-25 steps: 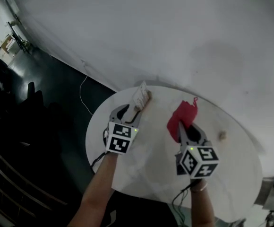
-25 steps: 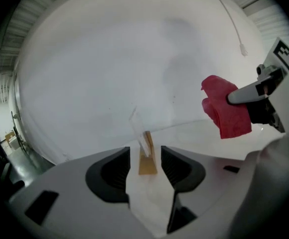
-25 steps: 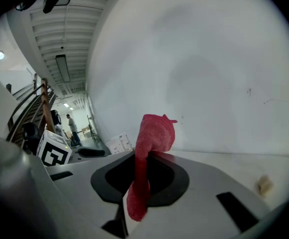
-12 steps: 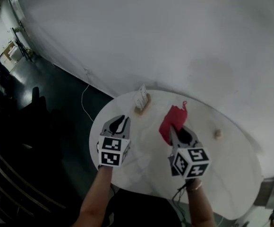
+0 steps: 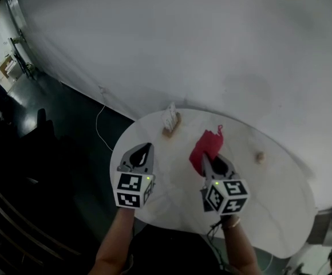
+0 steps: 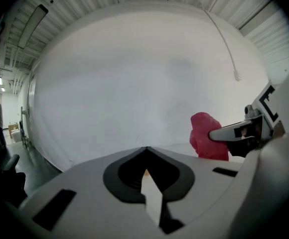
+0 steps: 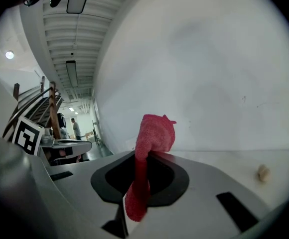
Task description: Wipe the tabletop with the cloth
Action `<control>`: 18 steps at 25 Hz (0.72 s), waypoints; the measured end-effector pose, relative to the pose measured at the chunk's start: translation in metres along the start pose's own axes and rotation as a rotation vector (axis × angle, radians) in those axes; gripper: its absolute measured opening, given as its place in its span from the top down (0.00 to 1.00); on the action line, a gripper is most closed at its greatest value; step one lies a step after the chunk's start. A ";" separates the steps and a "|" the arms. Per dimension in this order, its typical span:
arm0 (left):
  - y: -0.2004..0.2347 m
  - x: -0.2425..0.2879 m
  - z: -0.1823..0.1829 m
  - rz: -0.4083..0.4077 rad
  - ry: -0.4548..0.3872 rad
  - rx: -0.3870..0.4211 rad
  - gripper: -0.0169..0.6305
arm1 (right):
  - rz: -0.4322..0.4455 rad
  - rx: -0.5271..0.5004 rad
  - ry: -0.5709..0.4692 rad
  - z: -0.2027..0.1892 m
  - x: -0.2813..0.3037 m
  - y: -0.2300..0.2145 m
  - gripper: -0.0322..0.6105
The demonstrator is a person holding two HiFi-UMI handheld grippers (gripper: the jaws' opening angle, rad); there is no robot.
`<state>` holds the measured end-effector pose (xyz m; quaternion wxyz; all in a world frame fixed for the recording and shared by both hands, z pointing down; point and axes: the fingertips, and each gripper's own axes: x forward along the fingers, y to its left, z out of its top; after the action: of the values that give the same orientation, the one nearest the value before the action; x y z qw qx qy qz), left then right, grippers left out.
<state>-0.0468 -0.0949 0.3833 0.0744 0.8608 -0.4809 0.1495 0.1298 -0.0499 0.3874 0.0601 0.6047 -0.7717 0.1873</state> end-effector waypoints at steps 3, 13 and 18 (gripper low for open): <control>-0.004 -0.005 0.001 -0.009 -0.011 -0.015 0.97 | -0.016 -0.030 -0.009 -0.001 -0.001 0.001 0.88; -0.011 -0.004 0.000 -0.023 -0.014 -0.040 0.97 | -0.025 -0.055 -0.002 -0.007 -0.002 -0.001 0.88; -0.013 0.001 0.004 -0.022 -0.010 -0.025 0.97 | -0.007 -0.056 0.002 -0.006 0.002 0.001 0.88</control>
<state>-0.0348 -0.0898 0.3795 0.0846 0.8657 -0.4736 0.1383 0.1277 -0.0495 0.3937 0.0783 0.6054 -0.7745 0.1659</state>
